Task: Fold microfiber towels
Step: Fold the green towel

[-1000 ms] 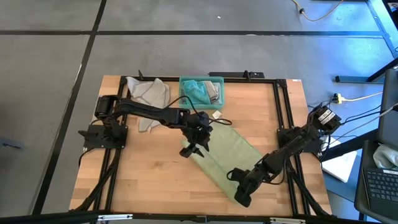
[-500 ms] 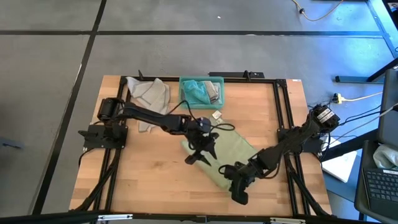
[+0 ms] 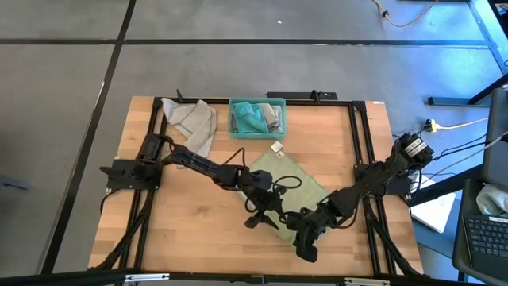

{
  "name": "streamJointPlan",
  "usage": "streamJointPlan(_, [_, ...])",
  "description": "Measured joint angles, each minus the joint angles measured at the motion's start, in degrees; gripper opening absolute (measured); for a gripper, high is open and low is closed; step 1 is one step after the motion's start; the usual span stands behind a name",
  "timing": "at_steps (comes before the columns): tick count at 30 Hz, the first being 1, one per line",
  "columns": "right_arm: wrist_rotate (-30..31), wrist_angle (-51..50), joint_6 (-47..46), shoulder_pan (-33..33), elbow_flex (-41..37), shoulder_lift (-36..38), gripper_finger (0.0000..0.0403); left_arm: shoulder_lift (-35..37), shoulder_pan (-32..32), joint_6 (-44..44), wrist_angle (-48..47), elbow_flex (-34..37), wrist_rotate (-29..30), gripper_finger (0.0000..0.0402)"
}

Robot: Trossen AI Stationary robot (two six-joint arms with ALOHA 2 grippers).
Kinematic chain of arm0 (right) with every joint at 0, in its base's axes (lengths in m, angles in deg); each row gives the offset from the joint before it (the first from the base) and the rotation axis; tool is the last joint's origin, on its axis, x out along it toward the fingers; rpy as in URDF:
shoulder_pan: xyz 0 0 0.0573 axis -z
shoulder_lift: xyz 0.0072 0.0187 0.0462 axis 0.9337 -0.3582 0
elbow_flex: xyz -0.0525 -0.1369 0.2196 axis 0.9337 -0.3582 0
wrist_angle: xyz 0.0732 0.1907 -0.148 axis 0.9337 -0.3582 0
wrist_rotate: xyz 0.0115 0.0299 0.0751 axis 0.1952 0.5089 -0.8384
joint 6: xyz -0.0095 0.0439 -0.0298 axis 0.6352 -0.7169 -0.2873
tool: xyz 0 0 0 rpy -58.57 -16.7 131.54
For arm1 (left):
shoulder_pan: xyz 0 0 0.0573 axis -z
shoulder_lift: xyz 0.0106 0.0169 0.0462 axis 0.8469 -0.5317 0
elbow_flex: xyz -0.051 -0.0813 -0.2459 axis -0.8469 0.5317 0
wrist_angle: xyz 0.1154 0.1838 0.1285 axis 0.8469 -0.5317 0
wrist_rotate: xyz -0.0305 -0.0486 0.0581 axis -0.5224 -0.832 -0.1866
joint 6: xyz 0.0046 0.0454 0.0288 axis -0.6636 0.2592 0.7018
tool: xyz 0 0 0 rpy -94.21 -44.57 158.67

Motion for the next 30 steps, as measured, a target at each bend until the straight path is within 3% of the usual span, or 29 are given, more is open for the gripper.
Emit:
streamJointPlan(8, [-1.5,1.6,-0.1,0.0,0.0,0.0,0.0008,-8.6,1.2,0.4,-0.3,-10.3,1.1,0.0179])
streamJointPlan(12, [-2.9,1.4,-0.3,-0.1,0.0,0.0,0.0006,-10.7,1.2,0.6,-4.9,-14.2,1.2,0.018])
streamJointPlan(24, [-2.0,1.8,-0.4,-0.2,0.0,0.0,0.0007,-10.9,0.8,9.9,-19.3,-14.7,-0.9,0.018])
streamJointPlan(30, [-2.3,1.7,-0.4,-0.4,0.0,0.0,0.0008,-10.9,0.5,11.0,-21.4,-14.7,4.2,0.018])
